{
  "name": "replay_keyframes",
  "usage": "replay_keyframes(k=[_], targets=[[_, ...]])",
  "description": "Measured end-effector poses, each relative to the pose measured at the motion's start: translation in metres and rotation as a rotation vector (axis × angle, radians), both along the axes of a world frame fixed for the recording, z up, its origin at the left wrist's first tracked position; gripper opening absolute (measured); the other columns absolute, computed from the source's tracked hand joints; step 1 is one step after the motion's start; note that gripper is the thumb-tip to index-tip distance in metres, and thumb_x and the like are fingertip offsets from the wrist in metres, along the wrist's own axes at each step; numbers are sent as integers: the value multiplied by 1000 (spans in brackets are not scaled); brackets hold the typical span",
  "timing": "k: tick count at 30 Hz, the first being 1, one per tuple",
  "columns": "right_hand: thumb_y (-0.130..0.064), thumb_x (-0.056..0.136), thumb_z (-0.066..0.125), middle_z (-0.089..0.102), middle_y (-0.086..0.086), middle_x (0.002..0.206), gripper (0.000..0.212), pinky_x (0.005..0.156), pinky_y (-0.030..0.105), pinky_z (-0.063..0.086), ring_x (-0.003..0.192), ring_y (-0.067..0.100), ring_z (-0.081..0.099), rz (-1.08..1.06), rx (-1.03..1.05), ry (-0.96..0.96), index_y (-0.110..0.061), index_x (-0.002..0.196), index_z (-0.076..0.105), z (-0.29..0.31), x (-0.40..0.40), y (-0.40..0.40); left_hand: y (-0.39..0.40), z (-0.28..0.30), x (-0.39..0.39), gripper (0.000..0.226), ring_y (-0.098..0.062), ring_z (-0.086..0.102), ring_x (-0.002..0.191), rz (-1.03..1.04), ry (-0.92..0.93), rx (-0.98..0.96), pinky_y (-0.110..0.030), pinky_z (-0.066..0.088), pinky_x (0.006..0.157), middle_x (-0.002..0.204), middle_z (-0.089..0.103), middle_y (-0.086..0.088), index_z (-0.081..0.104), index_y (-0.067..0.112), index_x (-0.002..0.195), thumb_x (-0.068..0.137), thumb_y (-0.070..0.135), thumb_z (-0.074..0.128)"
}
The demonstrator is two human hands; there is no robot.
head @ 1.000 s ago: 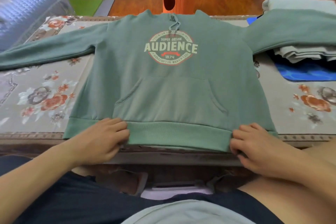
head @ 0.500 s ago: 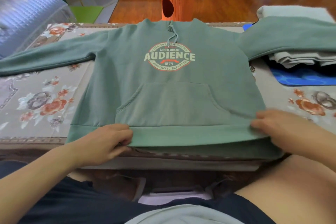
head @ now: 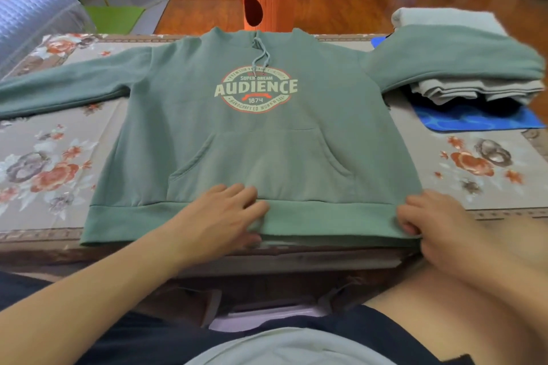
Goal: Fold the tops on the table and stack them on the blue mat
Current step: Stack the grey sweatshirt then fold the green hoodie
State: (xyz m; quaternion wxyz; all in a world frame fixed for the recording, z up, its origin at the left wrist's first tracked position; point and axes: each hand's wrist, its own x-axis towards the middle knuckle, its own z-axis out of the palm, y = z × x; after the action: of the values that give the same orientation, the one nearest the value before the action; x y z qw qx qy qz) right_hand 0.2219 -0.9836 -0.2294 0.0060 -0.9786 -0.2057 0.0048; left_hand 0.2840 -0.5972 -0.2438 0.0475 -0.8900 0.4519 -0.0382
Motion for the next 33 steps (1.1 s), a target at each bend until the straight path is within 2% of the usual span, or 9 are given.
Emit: replay_keyframes(k=[5, 8, 11, 14, 16, 20, 23, 29, 33], targets=[[-6, 41, 63, 27, -17, 70, 53, 56, 30, 32, 67, 15, 51, 84, -272, 94, -35, 70, 30, -30, 1, -7, 13, 21, -8, 11, -23, 48, 75, -183, 28, -99, -36, 40, 67, 82, 50, 2, 57, 20, 90, 86, 10, 59], [-5, 65, 52, 32, -13, 76, 34, 68, 34, 25, 88, 18, 51, 5, -305, 182, -32, 79, 37, -19, 5, -3, 24, 7, -23, 10, -20, 50, 81, -228, 45, -7, -35, 40, 69, 85, 50, 7, 57, 27, 91, 87, 19, 60], [-12, 65, 62, 26, -13, 74, 41, 66, 32, 24, 76, 16, 46, 48, -329, 159, -35, 79, 31, -8, 1, 3, 27, -23, -24, 8, -23, 51, 84, -163, 48, 44, -38, 40, 72, 90, 50, 4, 59, 28, 97, 90, 25, 62], [-56, 81, 62, 39, -14, 84, 36, 73, 33, 35, 90, 14, 53, 6, -368, 335, -30, 82, 38, 11, 4, 29, 30, -23, -27, 22, -20, 51, 92, -117, 148, -88, -36, 43, 79, 100, 52, 4, 59, 26, 109, 97, 43, 58], [-69, 83, 53, 49, -9, 89, 42, 77, 37, 43, 90, 19, 53, -162, -101, 289, -27, 81, 49, 16, 15, 48, 44, -12, -29, 33, -21, 55, 94, 20, 229, -275, -36, 44, 83, 103, 57, 2, 61, 20, 109, 99, 50, 52], [-43, 99, 48, 42, 25, 132, 49, 98, 53, 40, 121, 46, 41, -759, 185, 0, -8, 133, 46, 6, 67, 32, 108, -4, 17, 38, -46, 56, 102, 861, -144, -338, -57, 49, 87, 112, 58, -23, 62, 8, 116, 94, 32, 44], [-33, 101, 40, 41, 28, 137, 51, 93, 52, 40, 124, 48, 44, -972, 238, 140, -11, 145, 26, -1, 98, 27, 140, 3, 43, 45, -54, 44, 122, 1267, 106, -180, -64, 41, 99, 133, 42, -31, 36, 17, 141, 100, 36, 31], [-12, 98, 35, 45, 24, 113, 50, 82, 48, 46, 97, 47, 58, -738, -91, 11, -24, 146, 26, -8, 110, 7, 142, -19, 35, 61, -50, 63, 97, 1079, 95, -23, -54, 51, 82, 108, 60, -30, 14, 17, 158, 99, 11, 31], [-15, 99, 35, 40, 17, 123, 48, 86, 46, 47, 112, 42, 54, -722, -409, 167, -25, 145, 30, 4, 123, 4, 132, -10, 25, 59, -39, 64, 104, 1067, 133, 329, -46, 53, 79, 119, 61, -19, 13, 15, 157, 100, 16, 29]])
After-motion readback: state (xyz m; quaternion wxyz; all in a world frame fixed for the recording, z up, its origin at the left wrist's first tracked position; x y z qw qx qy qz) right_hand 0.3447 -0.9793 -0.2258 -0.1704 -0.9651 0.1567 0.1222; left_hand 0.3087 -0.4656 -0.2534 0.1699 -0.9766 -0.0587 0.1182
